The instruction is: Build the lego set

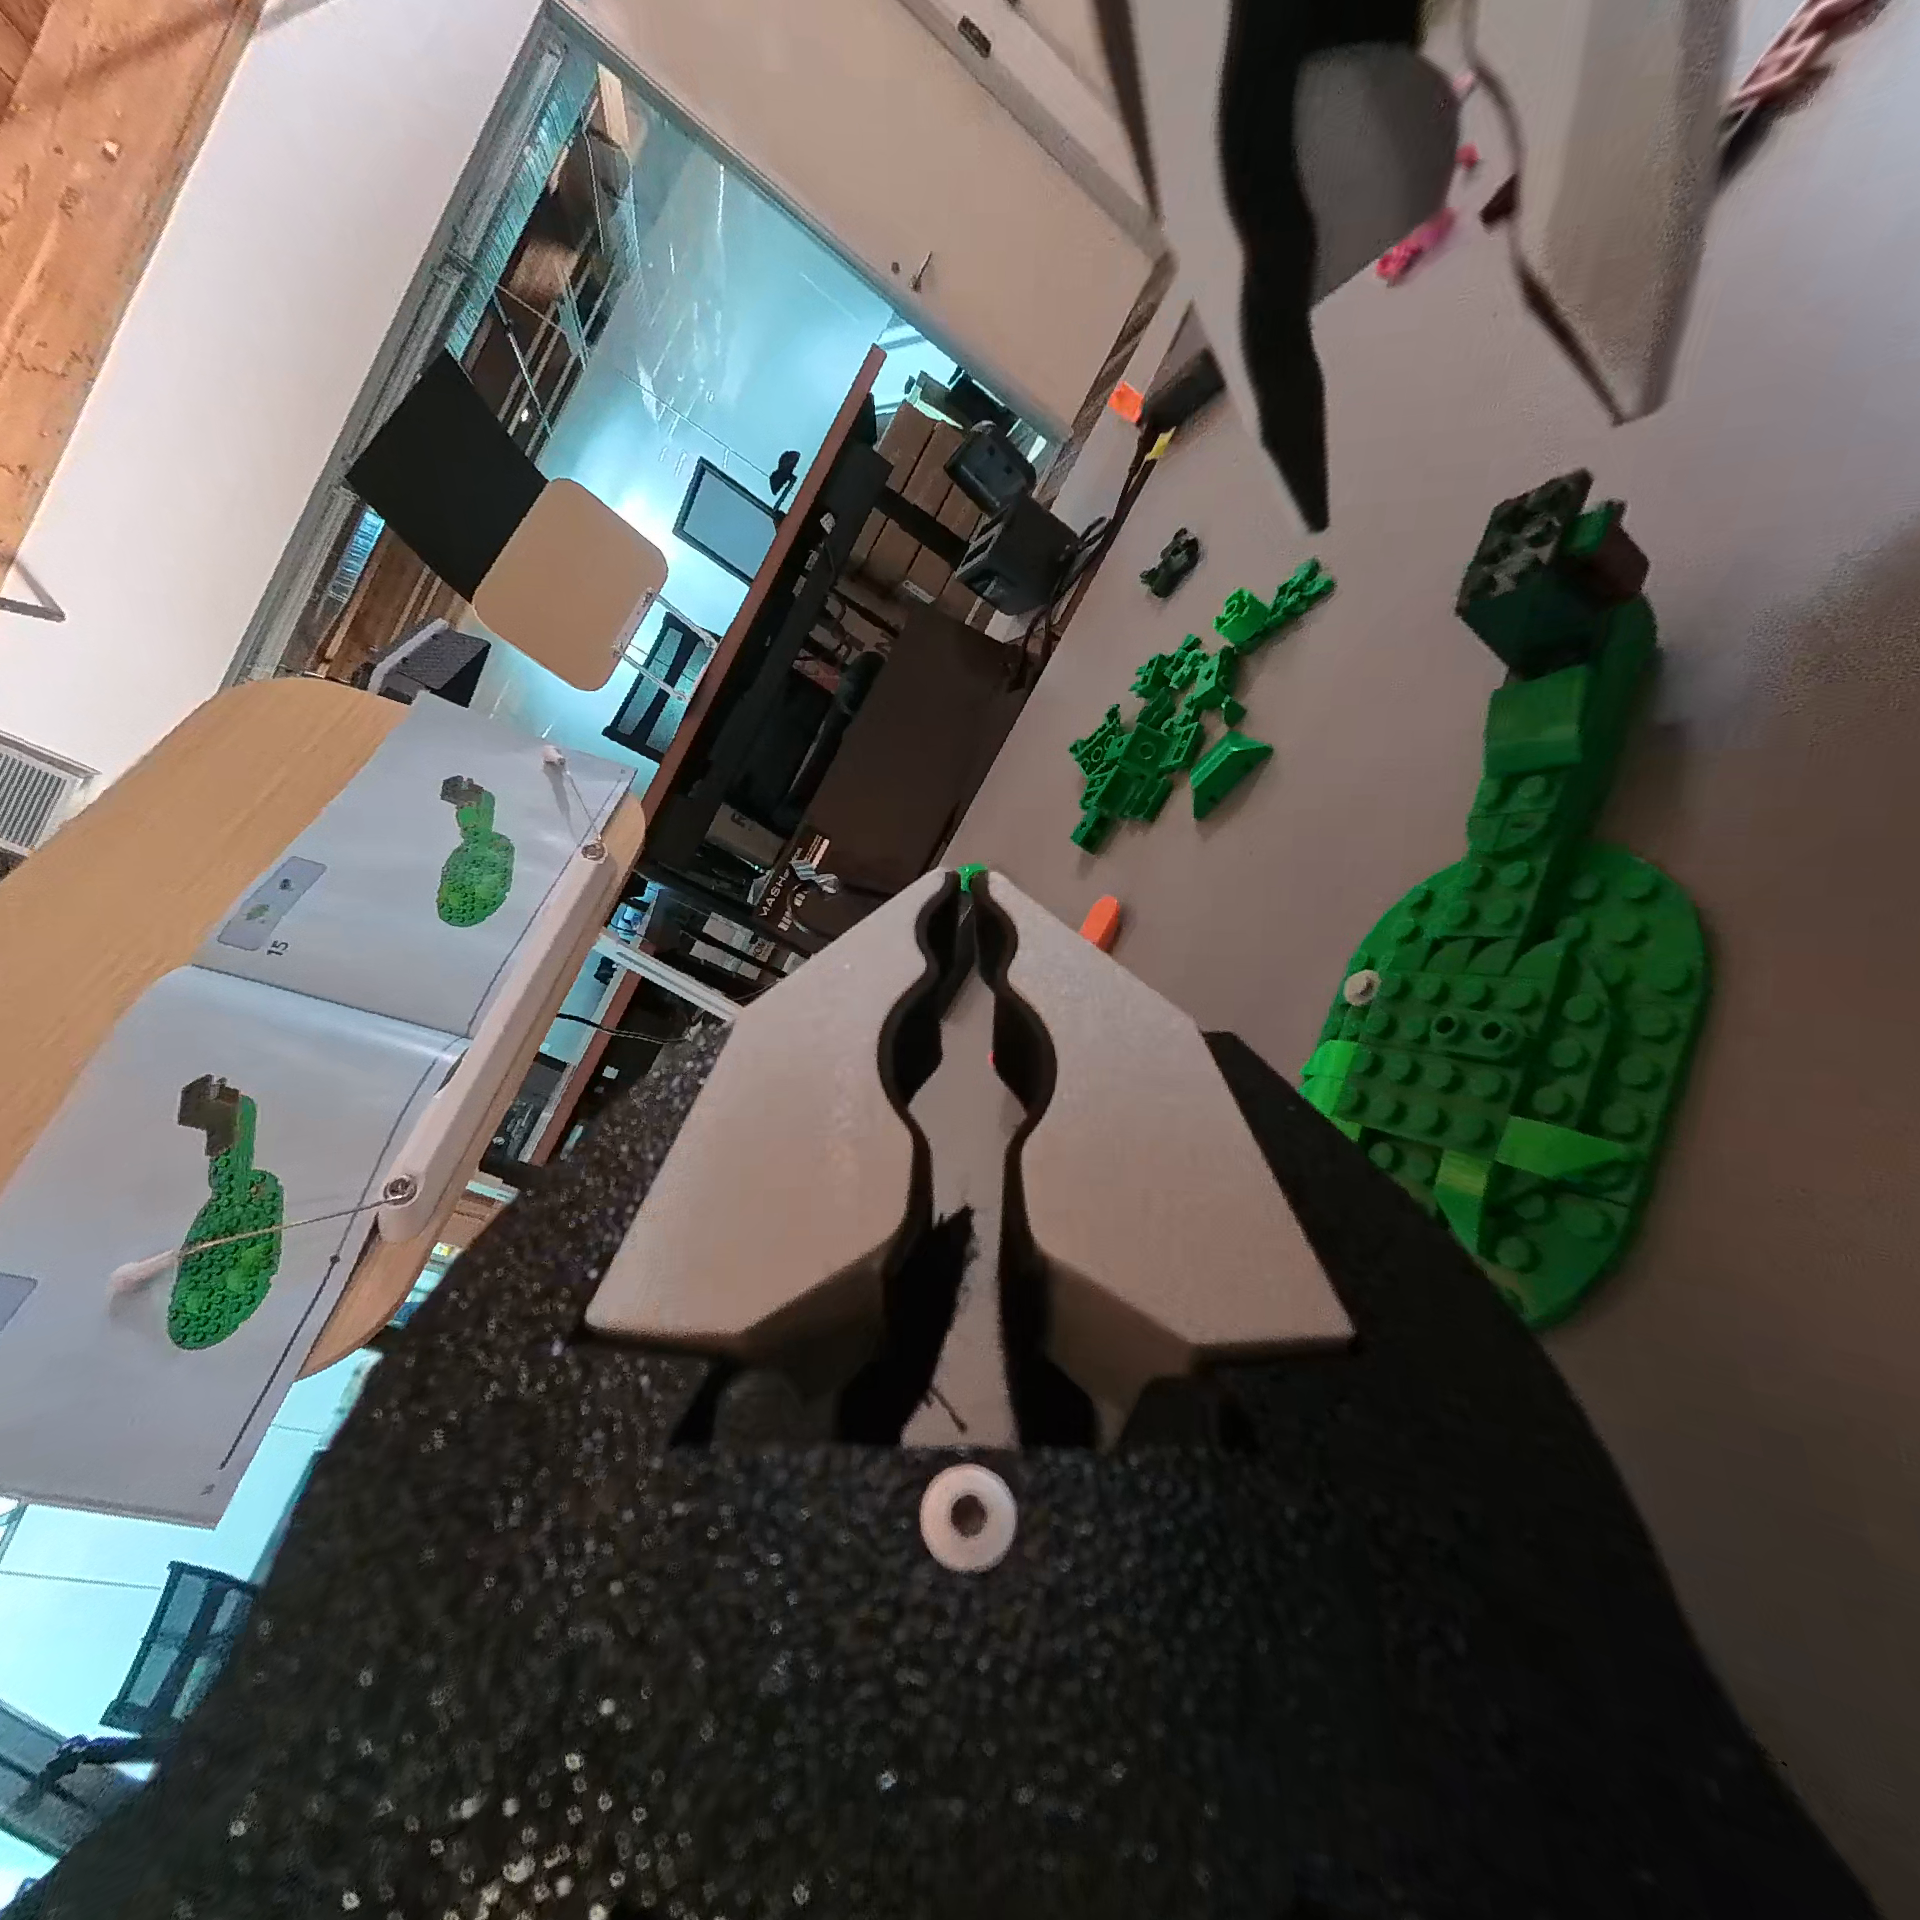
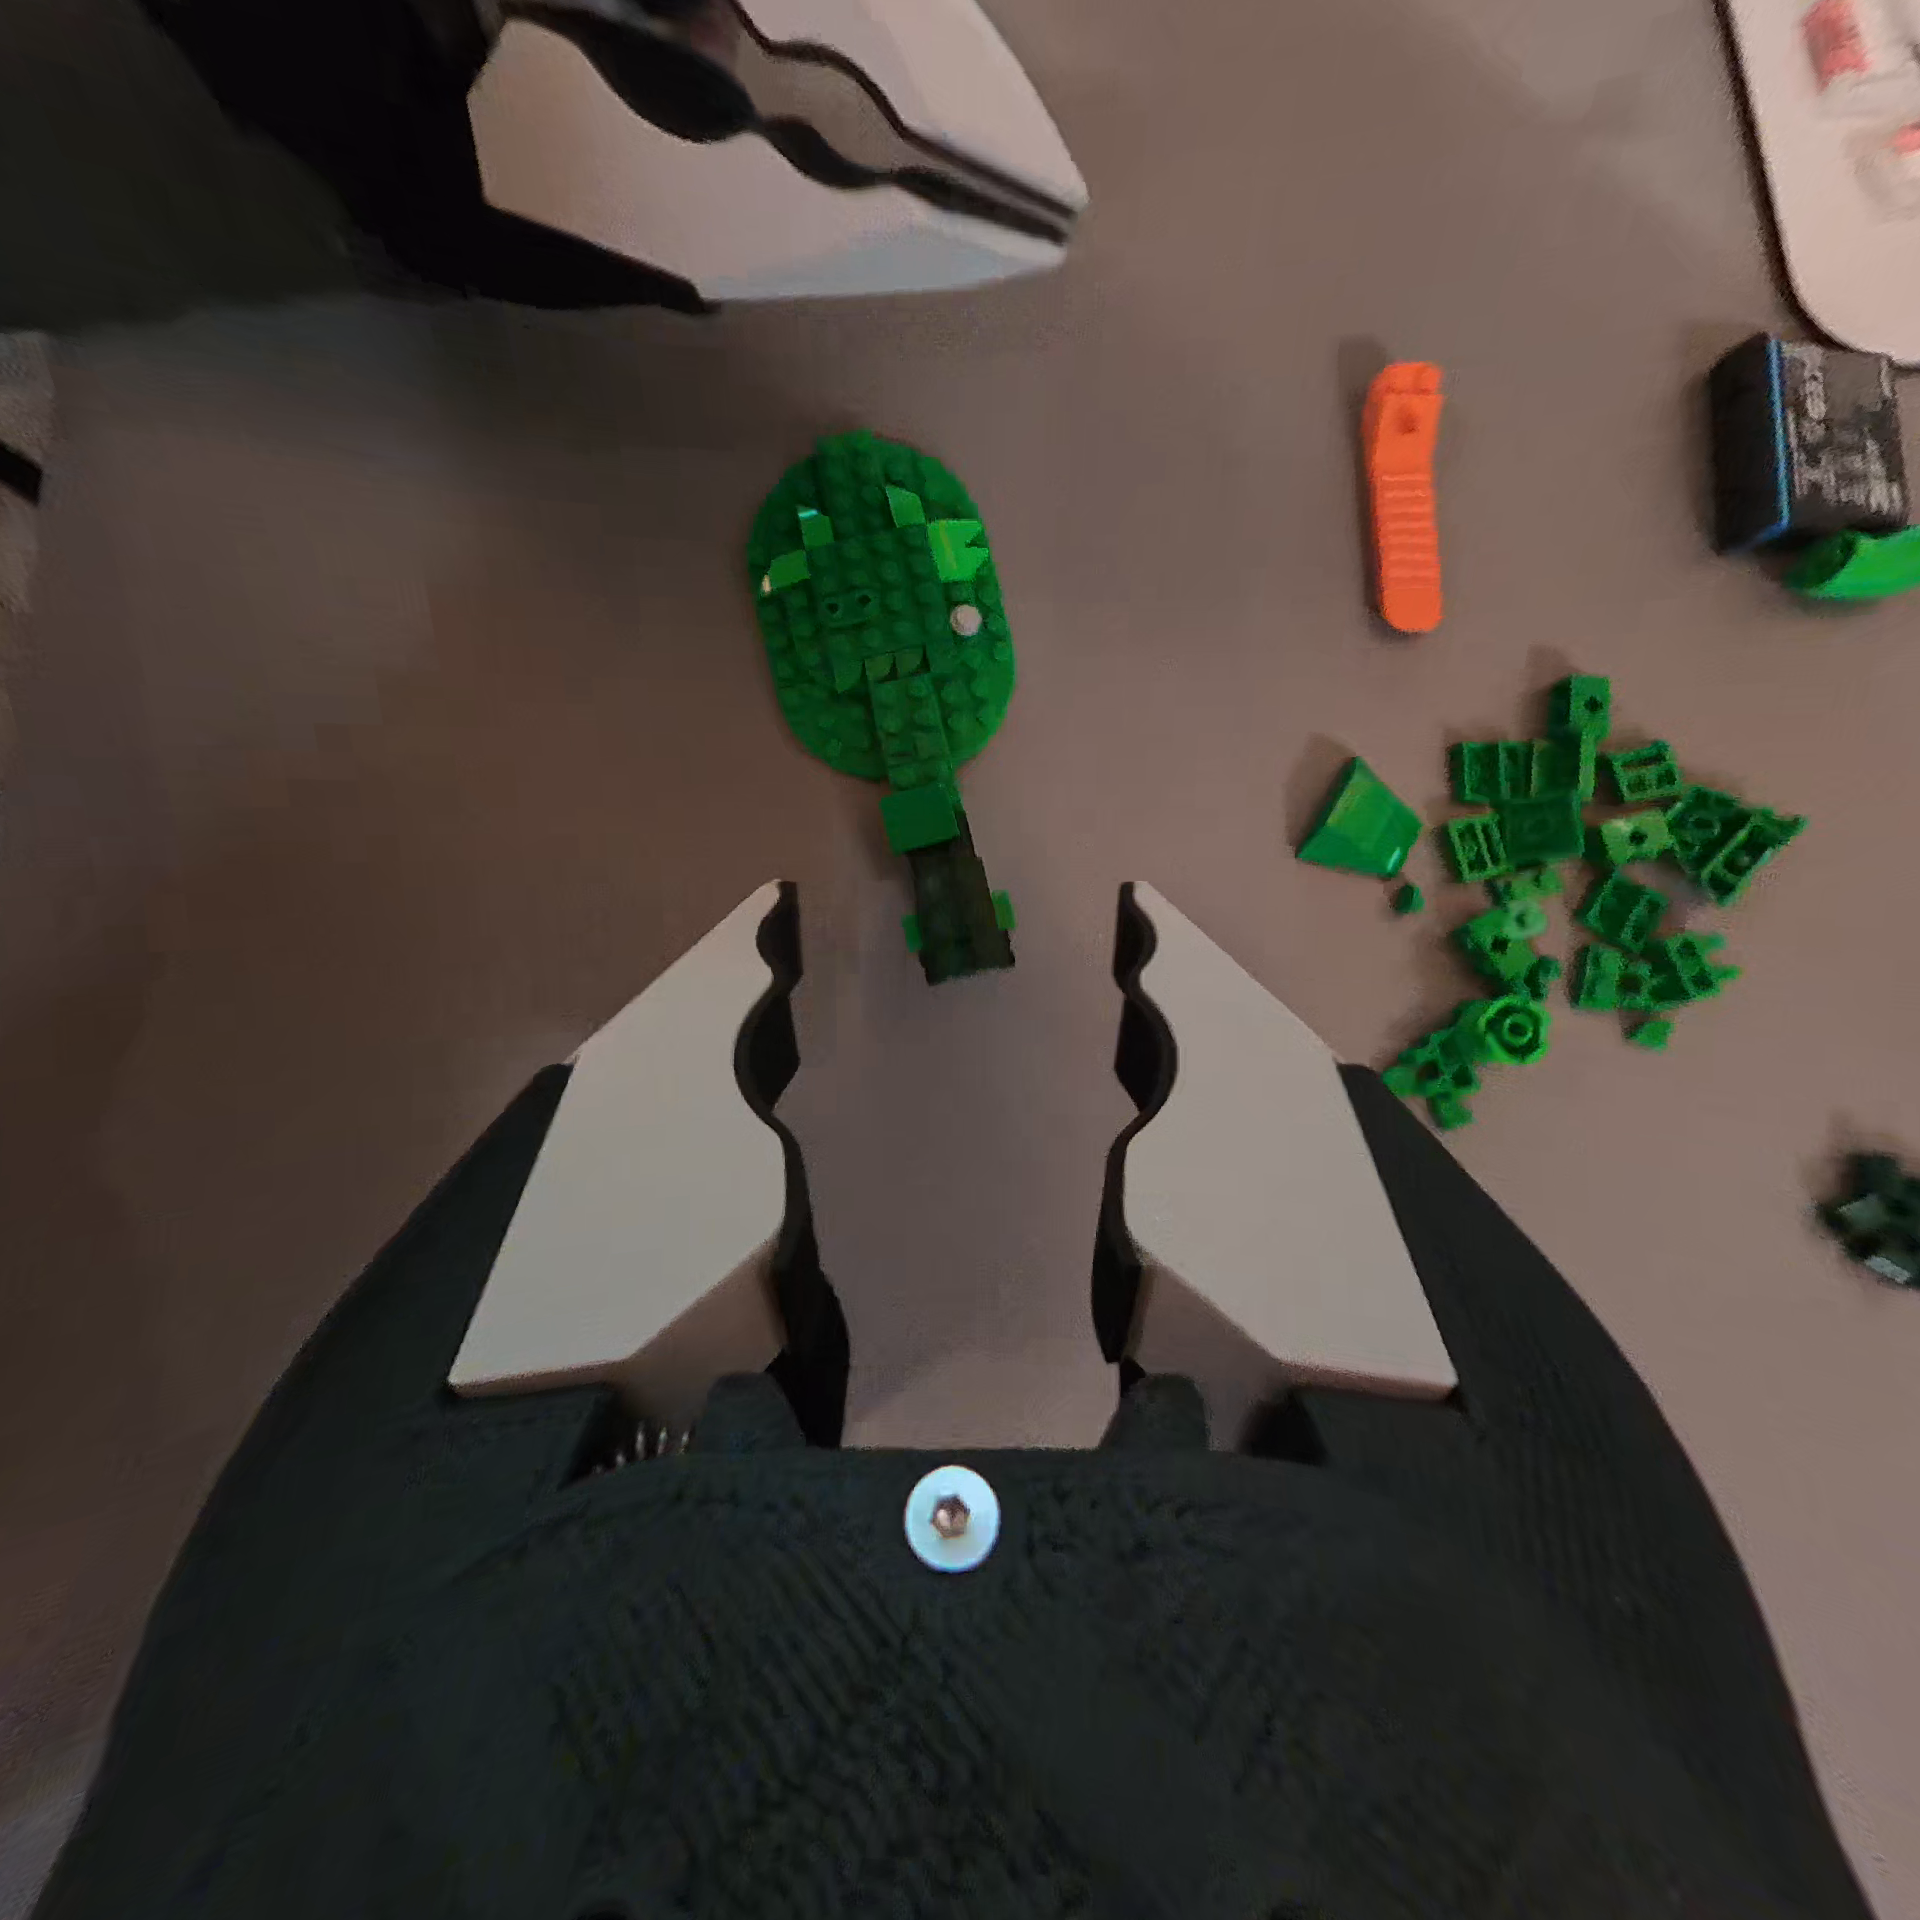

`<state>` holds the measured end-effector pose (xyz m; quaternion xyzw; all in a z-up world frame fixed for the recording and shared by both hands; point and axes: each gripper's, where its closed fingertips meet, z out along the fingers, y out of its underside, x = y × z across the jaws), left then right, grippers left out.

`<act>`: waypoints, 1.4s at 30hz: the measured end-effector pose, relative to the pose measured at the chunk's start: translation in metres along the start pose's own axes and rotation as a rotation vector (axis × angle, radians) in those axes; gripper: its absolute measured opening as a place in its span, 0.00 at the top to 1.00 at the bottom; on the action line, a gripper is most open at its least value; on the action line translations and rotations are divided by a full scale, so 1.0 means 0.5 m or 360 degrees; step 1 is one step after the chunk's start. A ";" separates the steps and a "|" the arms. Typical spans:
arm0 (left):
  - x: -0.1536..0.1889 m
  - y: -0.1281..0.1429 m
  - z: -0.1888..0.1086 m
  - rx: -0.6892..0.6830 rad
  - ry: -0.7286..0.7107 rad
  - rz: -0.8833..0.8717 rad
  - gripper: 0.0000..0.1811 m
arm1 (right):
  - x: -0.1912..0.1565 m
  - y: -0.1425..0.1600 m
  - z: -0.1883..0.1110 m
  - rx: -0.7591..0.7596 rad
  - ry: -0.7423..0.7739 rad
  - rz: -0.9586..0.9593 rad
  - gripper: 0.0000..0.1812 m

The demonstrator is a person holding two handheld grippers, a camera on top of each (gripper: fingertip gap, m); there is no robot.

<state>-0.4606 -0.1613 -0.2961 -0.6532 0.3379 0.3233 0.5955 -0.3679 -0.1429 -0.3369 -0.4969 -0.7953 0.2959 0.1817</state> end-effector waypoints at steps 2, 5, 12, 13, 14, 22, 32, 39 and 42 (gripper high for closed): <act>0.000 -0.002 0.000 0.0008 0.0006 -0.0021 1.00 | -0.003 0.025 0.005 0.0075 0.0009 0.0048 0.63; 0.002 -0.006 -0.001 0.0026 0.0016 -0.0052 1.00 | -0.015 0.049 0.026 0.0167 0.0006 0.0039 0.62; 0.013 -0.013 0.000 0.0057 0.0064 -0.0081 1.00 | -0.012 0.055 0.058 0.0314 -0.0086 0.0043 0.68; 0.013 -0.014 0.000 0.0059 0.0067 -0.0081 1.00 | -0.011 0.055 0.062 0.0316 -0.0100 0.0041 0.69; 0.014 -0.014 0.000 0.0061 0.0068 -0.0083 1.00 | -0.010 0.055 0.067 0.0318 -0.0114 0.0038 0.71; 0.012 -0.026 0.002 0.0107 0.0066 -0.0272 1.00 | -0.002 0.050 0.083 0.0300 -0.0186 0.0052 0.80; 0.042 -0.046 0.002 0.0171 0.0205 -0.0333 0.98 | -0.003 0.045 0.088 0.0295 -0.0240 0.0053 0.85; 0.129 -0.110 -0.029 0.0376 0.0551 -0.0067 0.87 | -0.006 0.043 0.085 0.0314 -0.0284 0.0107 0.85; 0.136 -0.110 -0.030 0.0369 0.0573 -0.0050 0.87 | -0.005 0.042 0.084 0.0325 -0.0261 0.0087 0.85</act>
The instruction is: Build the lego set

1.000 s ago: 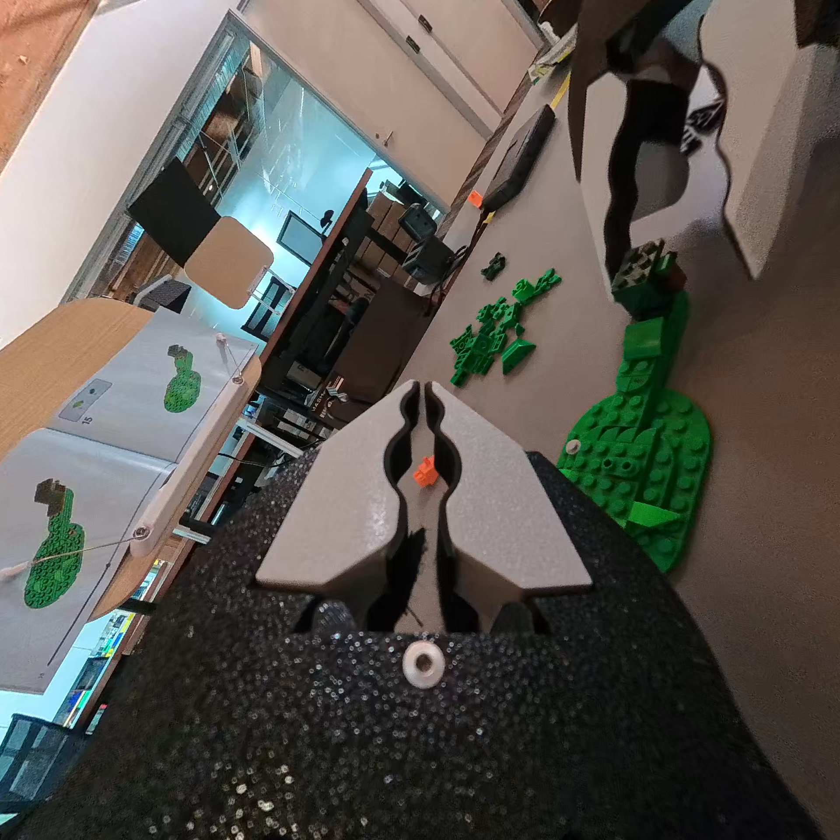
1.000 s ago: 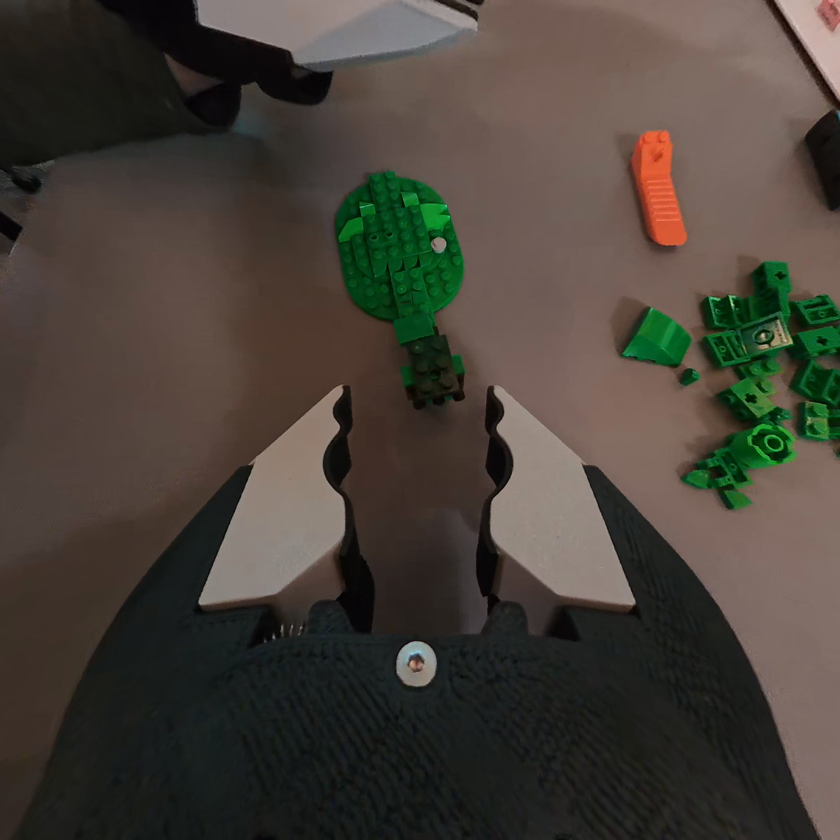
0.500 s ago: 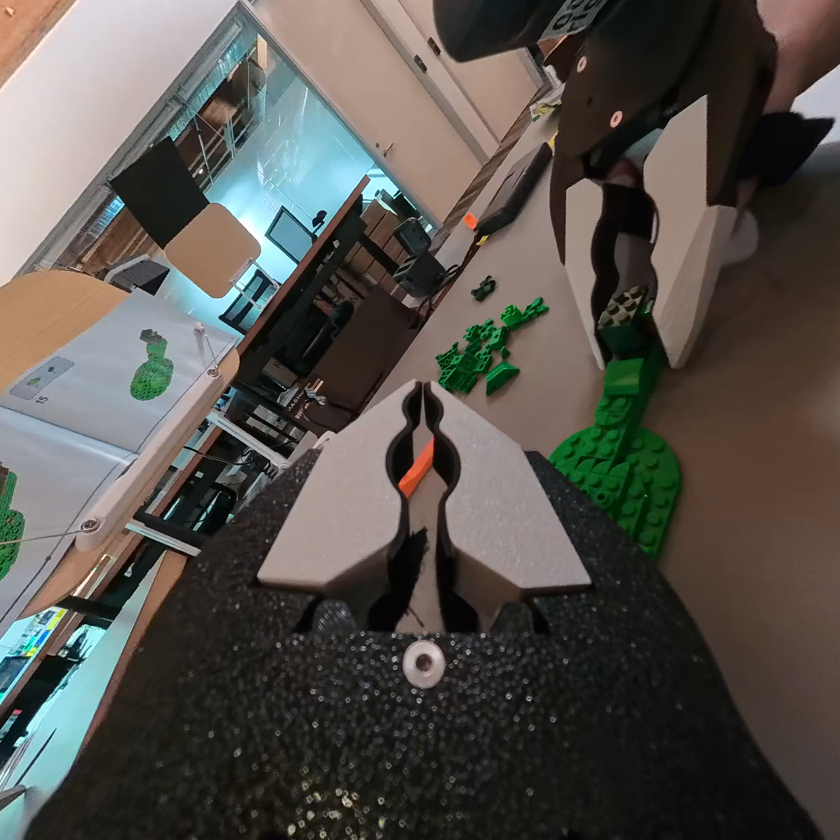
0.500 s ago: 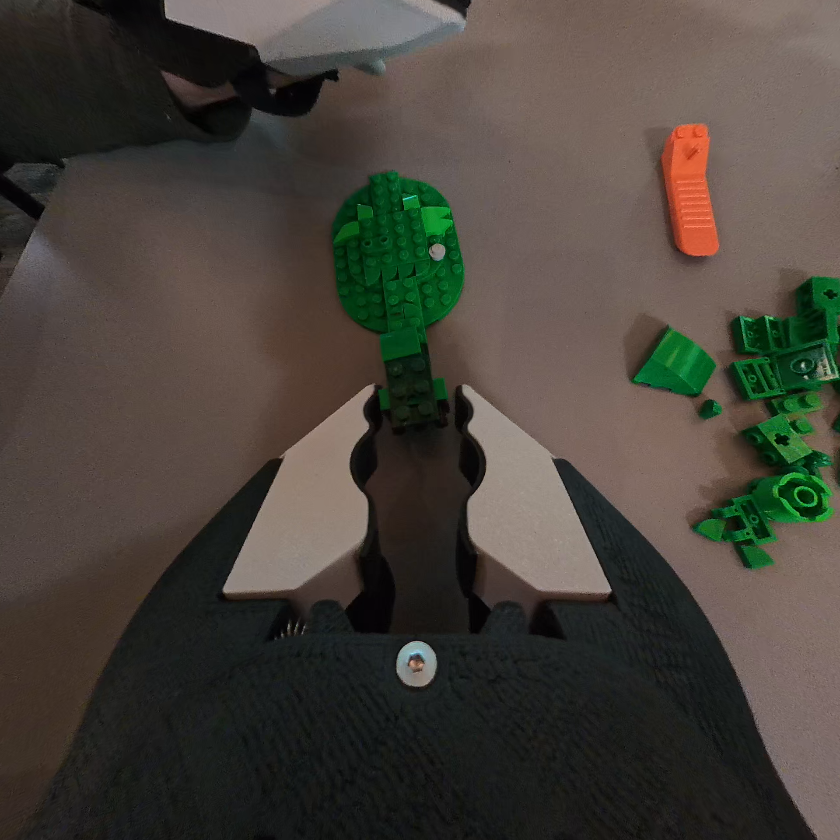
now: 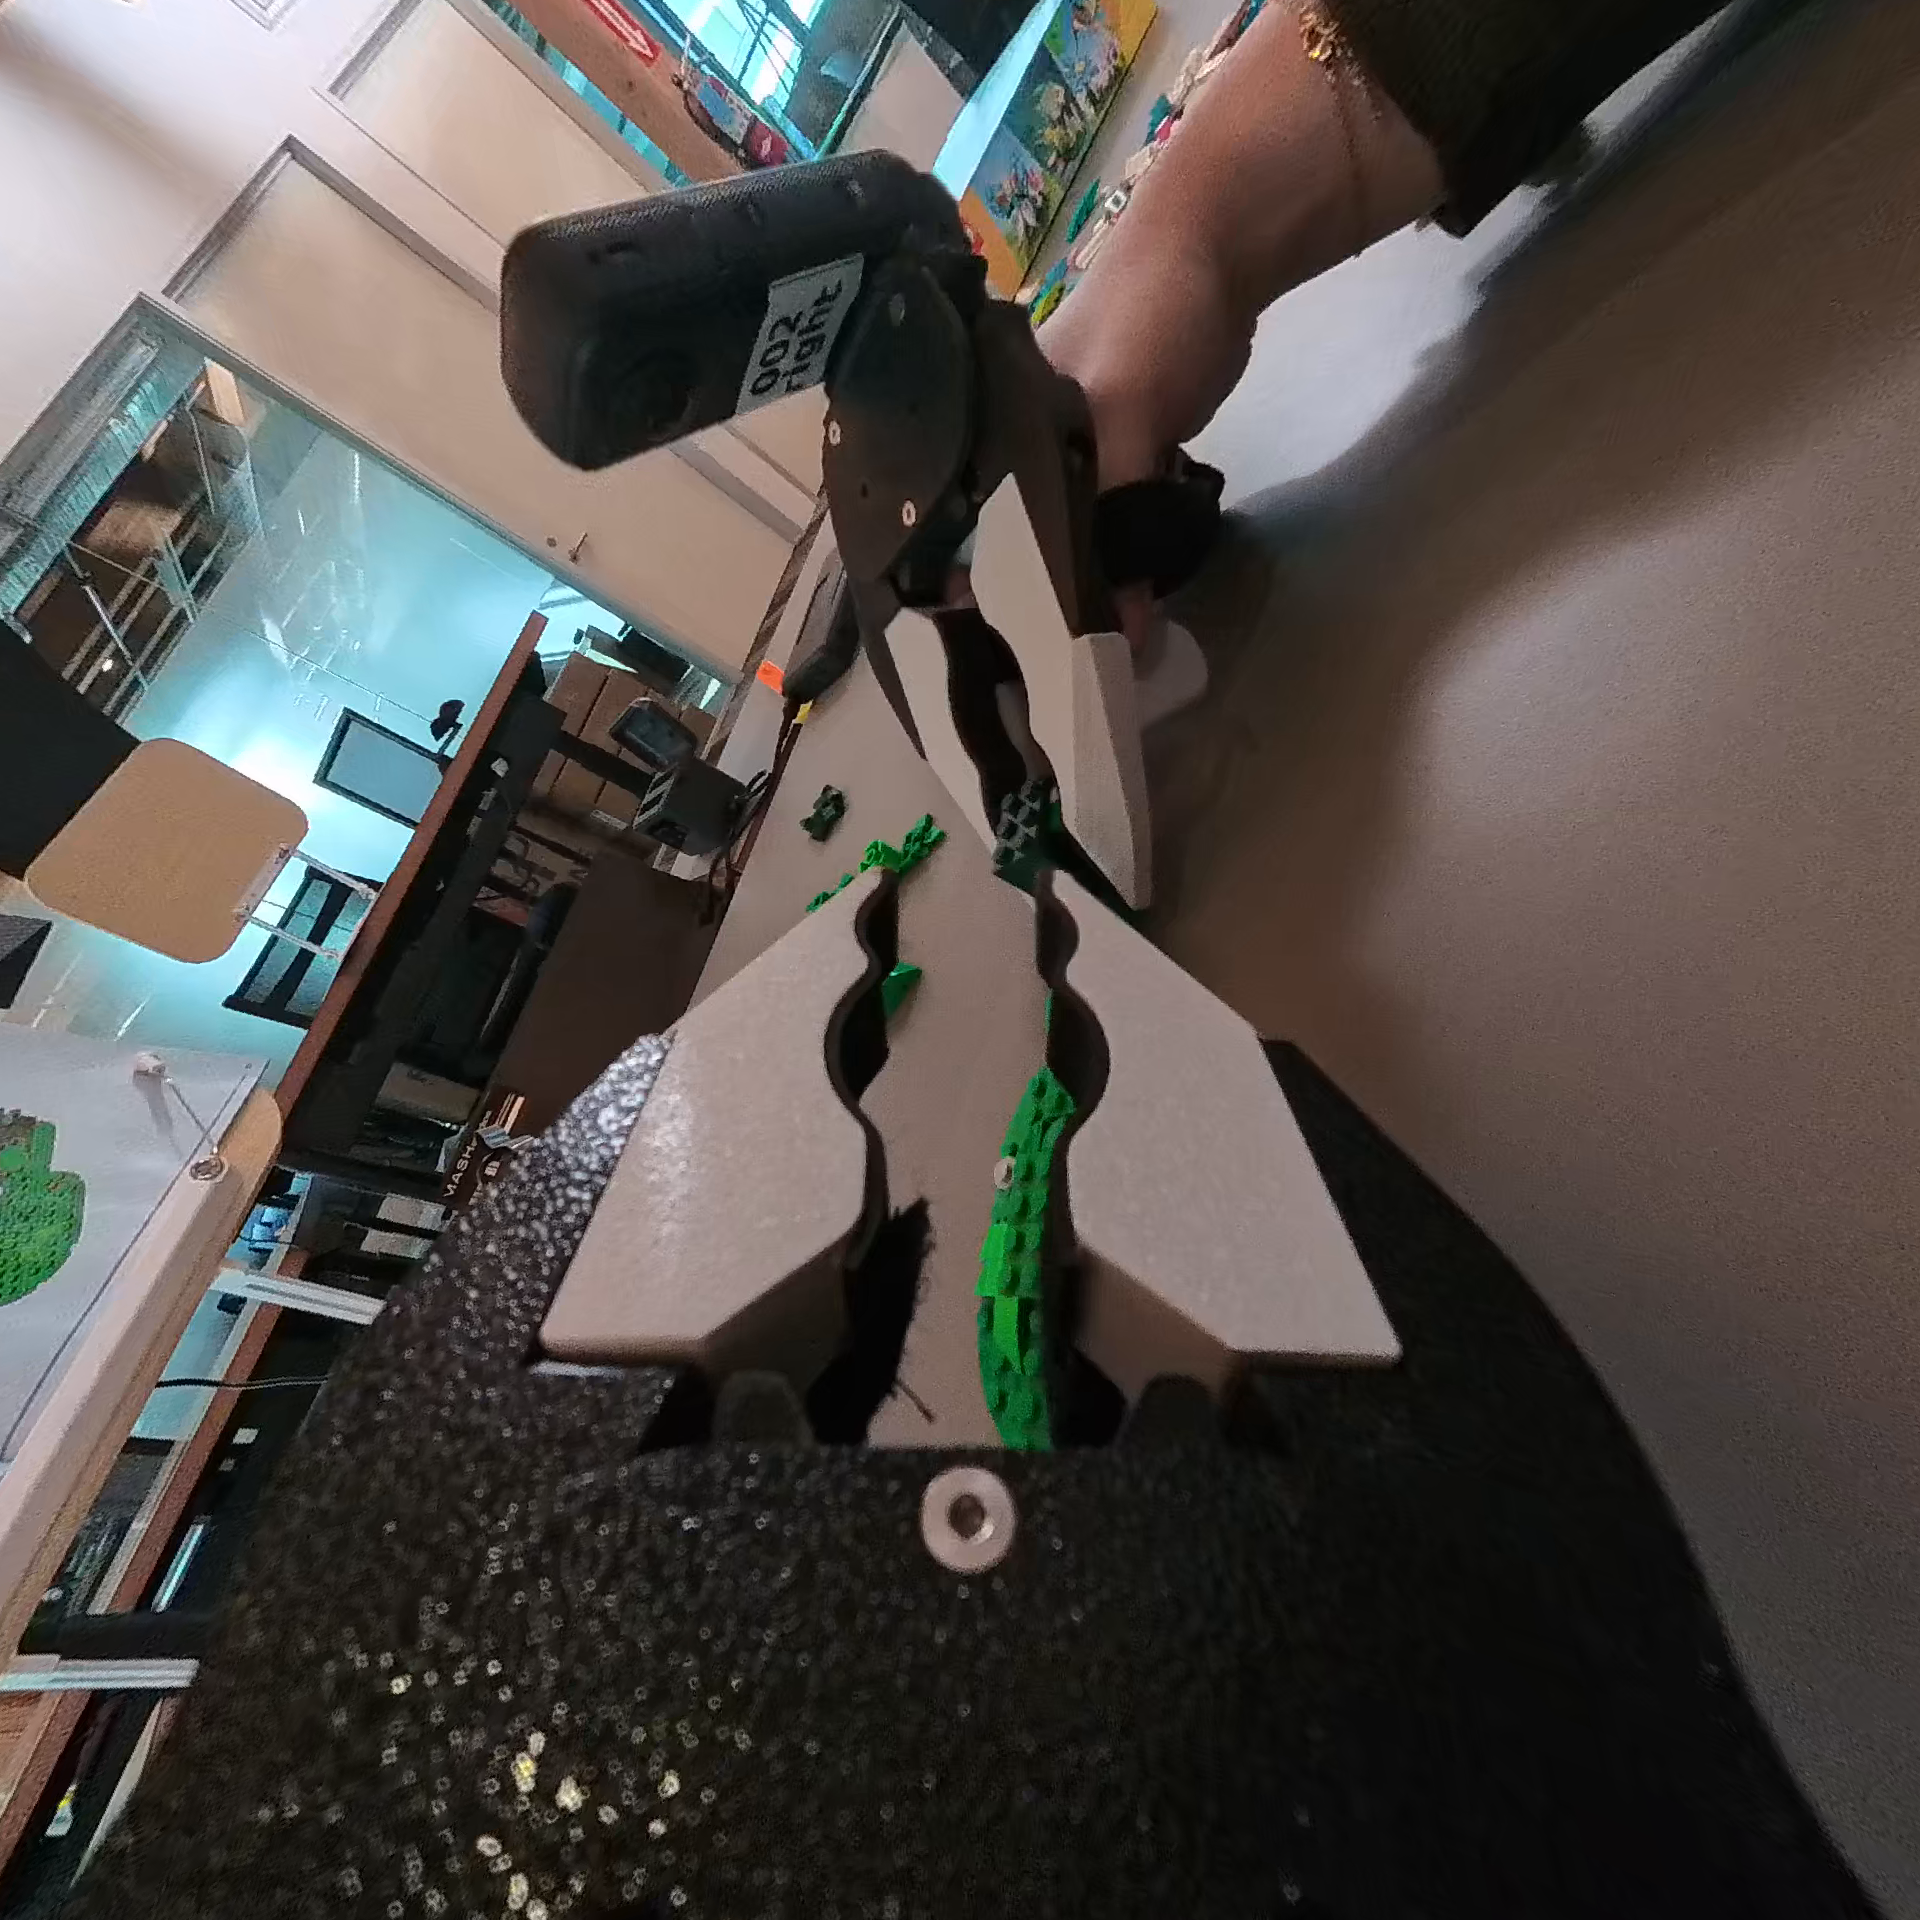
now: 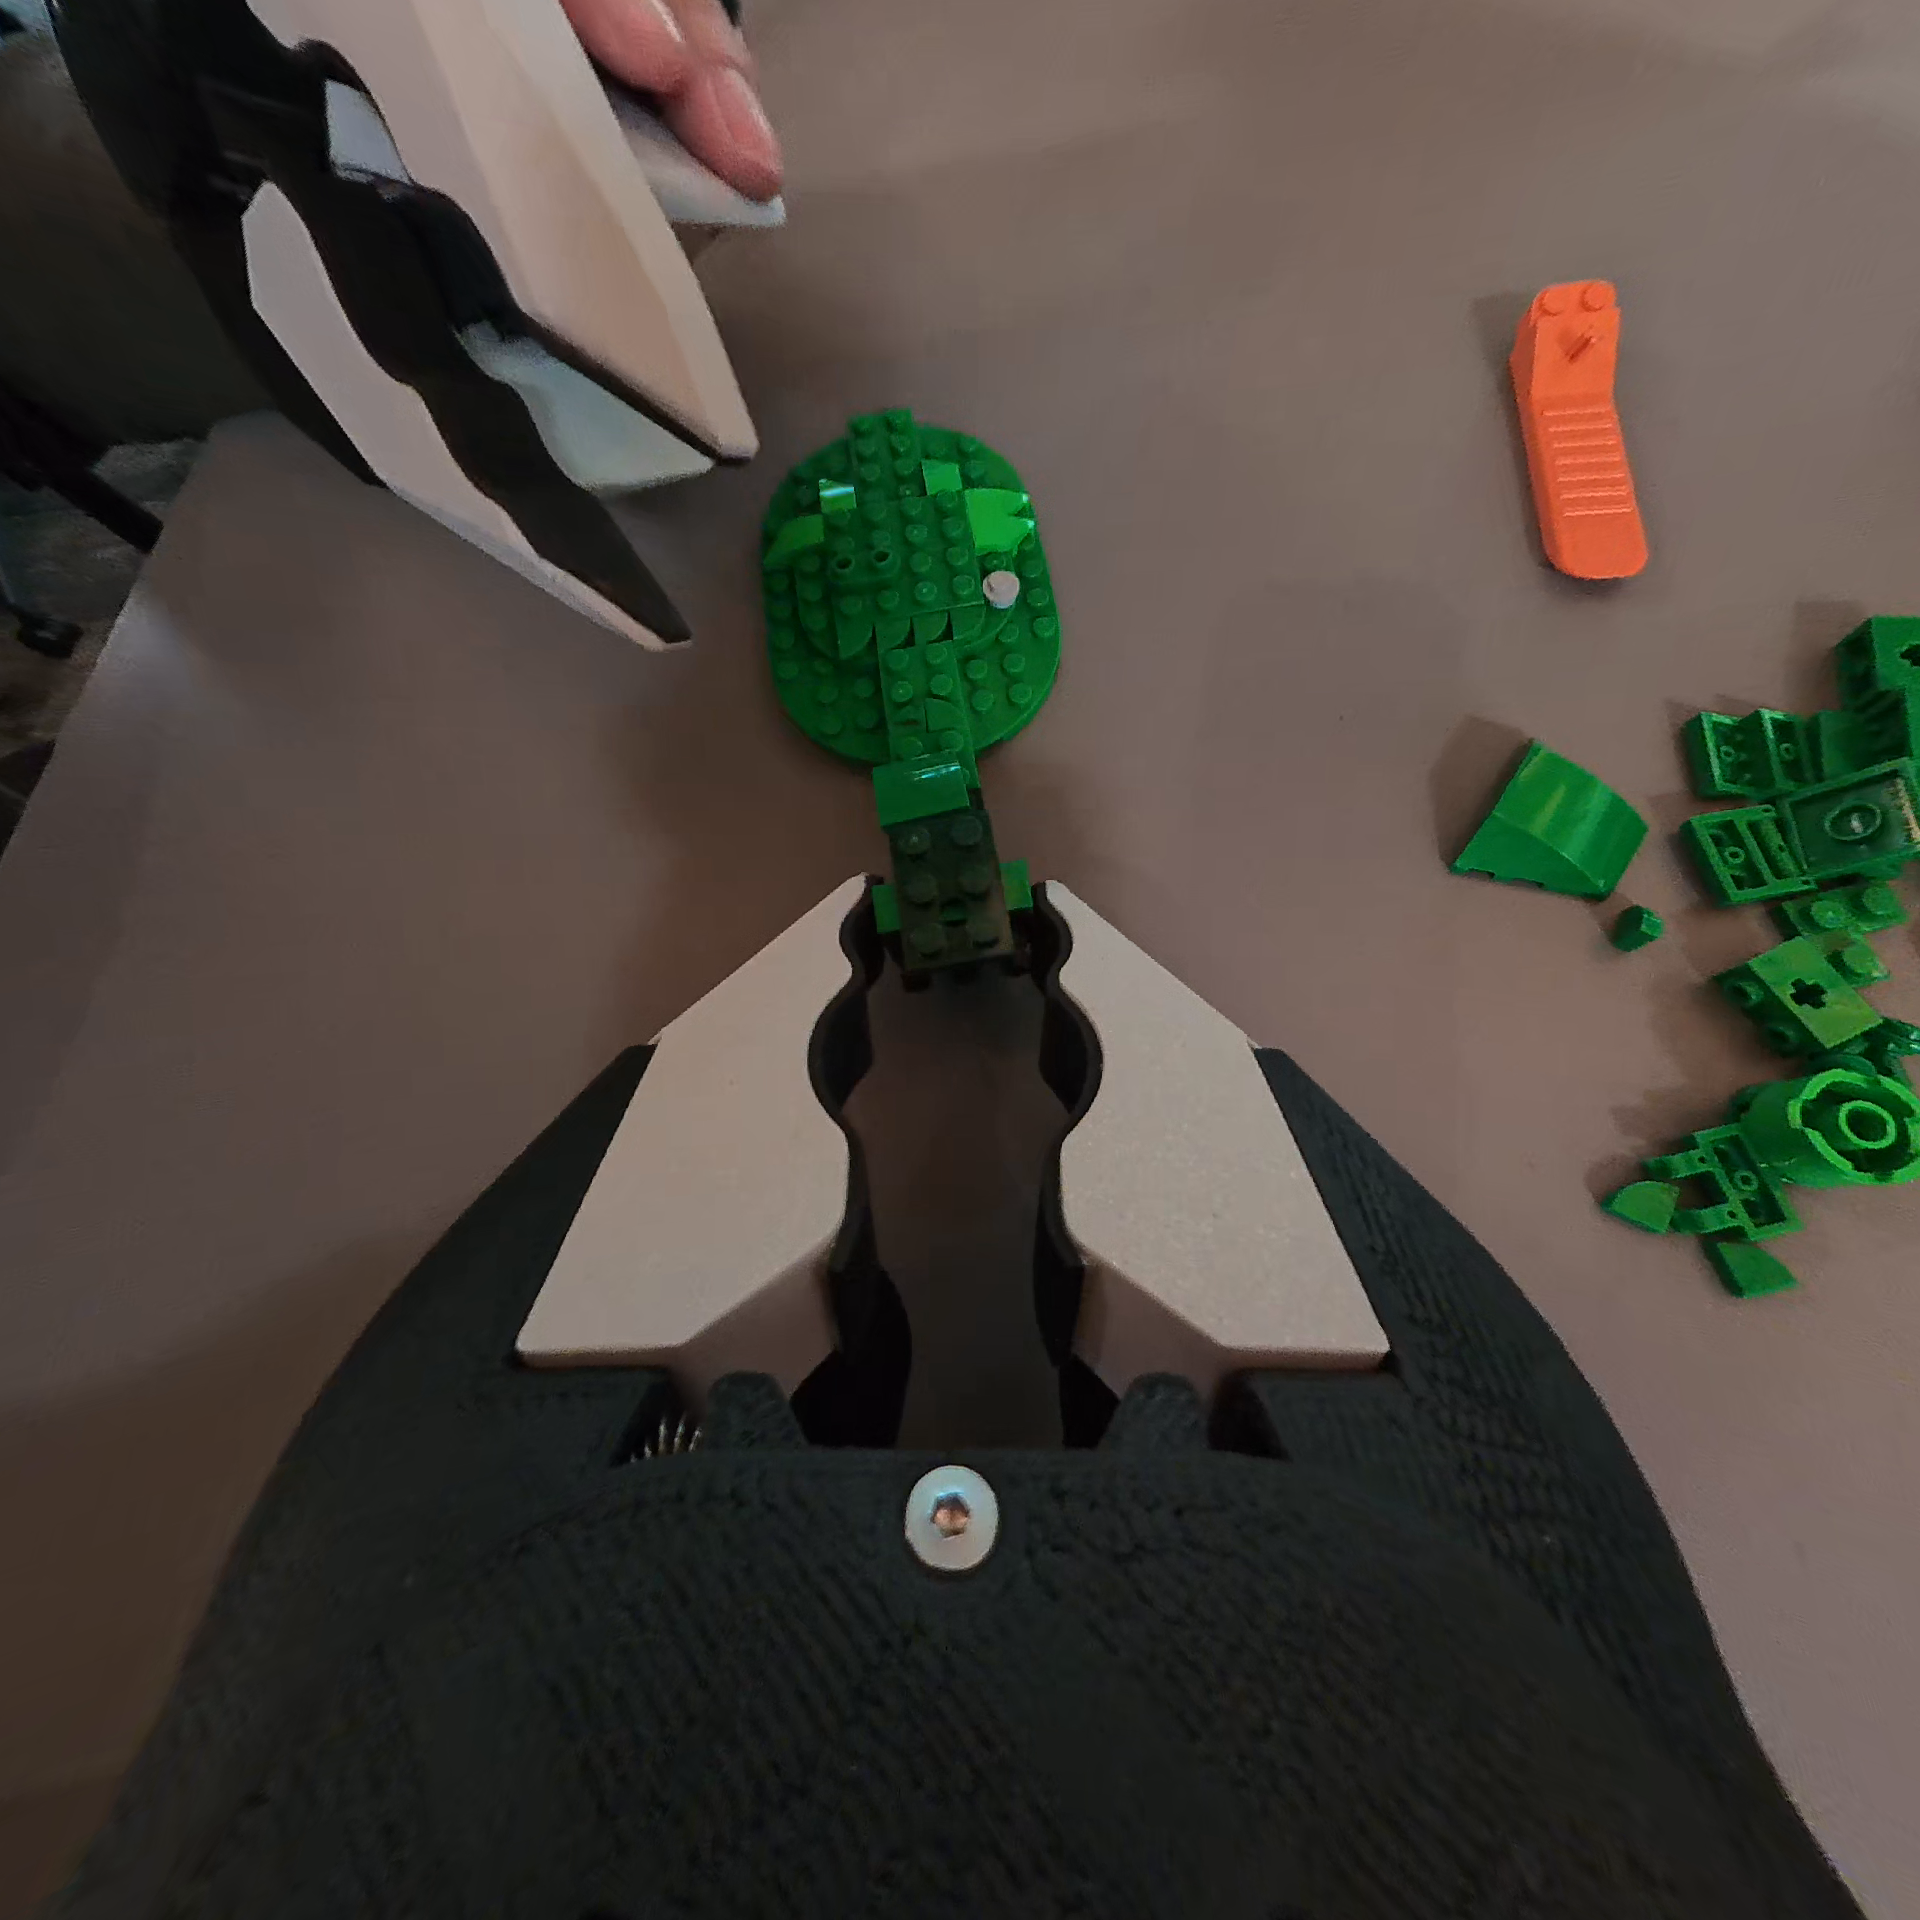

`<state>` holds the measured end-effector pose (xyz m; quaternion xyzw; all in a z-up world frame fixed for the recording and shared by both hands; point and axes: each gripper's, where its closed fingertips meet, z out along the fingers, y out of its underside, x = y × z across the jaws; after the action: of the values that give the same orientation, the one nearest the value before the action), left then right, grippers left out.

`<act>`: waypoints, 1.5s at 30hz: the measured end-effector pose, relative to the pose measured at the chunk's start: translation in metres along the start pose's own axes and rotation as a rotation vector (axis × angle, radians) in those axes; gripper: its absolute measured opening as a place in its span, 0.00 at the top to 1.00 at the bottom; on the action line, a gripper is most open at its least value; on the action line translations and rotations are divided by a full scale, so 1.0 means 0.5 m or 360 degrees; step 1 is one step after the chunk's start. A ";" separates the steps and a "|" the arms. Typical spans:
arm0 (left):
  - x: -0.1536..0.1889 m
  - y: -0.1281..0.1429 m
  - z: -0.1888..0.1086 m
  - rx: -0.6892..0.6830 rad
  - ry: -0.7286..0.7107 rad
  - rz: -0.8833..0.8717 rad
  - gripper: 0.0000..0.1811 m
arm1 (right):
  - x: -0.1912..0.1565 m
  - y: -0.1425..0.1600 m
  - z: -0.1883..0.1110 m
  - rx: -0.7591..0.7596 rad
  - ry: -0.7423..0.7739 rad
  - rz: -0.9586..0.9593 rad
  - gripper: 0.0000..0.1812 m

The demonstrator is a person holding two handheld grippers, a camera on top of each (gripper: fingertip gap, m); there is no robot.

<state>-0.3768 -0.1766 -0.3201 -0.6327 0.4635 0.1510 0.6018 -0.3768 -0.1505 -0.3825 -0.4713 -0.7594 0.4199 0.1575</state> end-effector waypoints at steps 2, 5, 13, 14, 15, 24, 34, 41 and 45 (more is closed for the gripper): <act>-0.007 0.003 -0.003 -0.0003 -0.0021 -0.0010 0.87 | 0.001 -0.004 -0.003 0.0024 0.0016 -0.0010 0.86; -0.028 0.008 -0.014 0.0005 -0.0085 -0.0020 0.87 | 0.003 -0.008 -0.007 0.0058 0.0041 -0.0022 0.86; -0.033 0.023 -0.048 0.0024 0.0004 -0.0120 0.67 | 0.006 -0.014 -0.013 0.0098 0.0078 -0.0025 0.86; -0.024 0.027 -0.050 -0.0003 0.0044 -0.0145 0.61 | 0.007 -0.015 -0.014 0.0109 0.0077 -0.0016 0.86; -0.014 0.031 -0.051 -0.0030 0.0078 -0.0164 0.56 | 0.008 -0.016 -0.015 0.0119 0.0077 -0.0007 0.86; 0.052 0.085 -0.035 -0.0481 0.0034 0.0353 0.68 | 0.010 -0.019 -0.019 0.0144 0.0071 0.0019 0.86; 0.036 0.126 -0.018 -0.0760 -0.0239 0.0646 0.86 | 0.008 -0.024 -0.024 0.0182 0.0060 0.0020 0.86; 0.010 0.125 -0.020 -0.0834 -0.0391 0.0806 0.92 | 0.000 -0.036 -0.031 0.0216 0.0054 -0.0021 0.86; -0.032 0.090 -0.036 -0.0794 -0.0540 0.0847 0.93 | -0.010 -0.079 -0.058 0.0359 0.0061 -0.0040 0.86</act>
<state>-0.4263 -0.1795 -0.3320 -0.5832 0.4544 0.5118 0.4376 -0.3789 -0.1485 -0.3330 -0.4491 -0.7099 0.4916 0.2293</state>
